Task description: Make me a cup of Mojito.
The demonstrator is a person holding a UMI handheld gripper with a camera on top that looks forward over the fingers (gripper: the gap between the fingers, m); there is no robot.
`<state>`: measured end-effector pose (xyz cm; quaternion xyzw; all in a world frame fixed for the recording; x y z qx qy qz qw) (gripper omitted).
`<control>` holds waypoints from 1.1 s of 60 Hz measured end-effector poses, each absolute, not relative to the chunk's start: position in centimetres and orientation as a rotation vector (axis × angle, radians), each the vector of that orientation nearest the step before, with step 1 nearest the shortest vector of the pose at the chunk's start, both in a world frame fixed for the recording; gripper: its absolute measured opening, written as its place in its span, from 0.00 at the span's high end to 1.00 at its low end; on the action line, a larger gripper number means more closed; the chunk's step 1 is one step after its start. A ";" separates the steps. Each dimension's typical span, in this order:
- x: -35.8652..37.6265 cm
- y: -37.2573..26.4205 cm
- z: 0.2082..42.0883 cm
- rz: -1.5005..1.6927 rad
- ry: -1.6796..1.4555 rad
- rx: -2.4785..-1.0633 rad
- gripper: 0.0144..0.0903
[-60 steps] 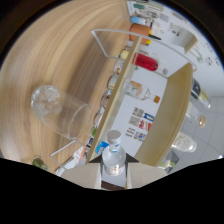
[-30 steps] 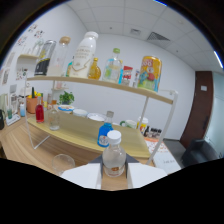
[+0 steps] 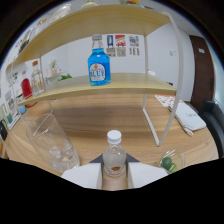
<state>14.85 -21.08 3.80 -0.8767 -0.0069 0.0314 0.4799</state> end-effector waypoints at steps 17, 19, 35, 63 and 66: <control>15.1 -21.3 2.1 0.026 -0.009 -2.165 0.72; 15.1 -21.4 2.1 0.015 -0.016 -2.164 0.72; 15.8 -23.3 4.5 -0.040 0.016 -2.143 0.18; 6.2 -31.6 13.6 -0.034 0.003 -2.014 0.08; 4.8 -32.2 13.0 -0.022 -0.001 -2.030 0.08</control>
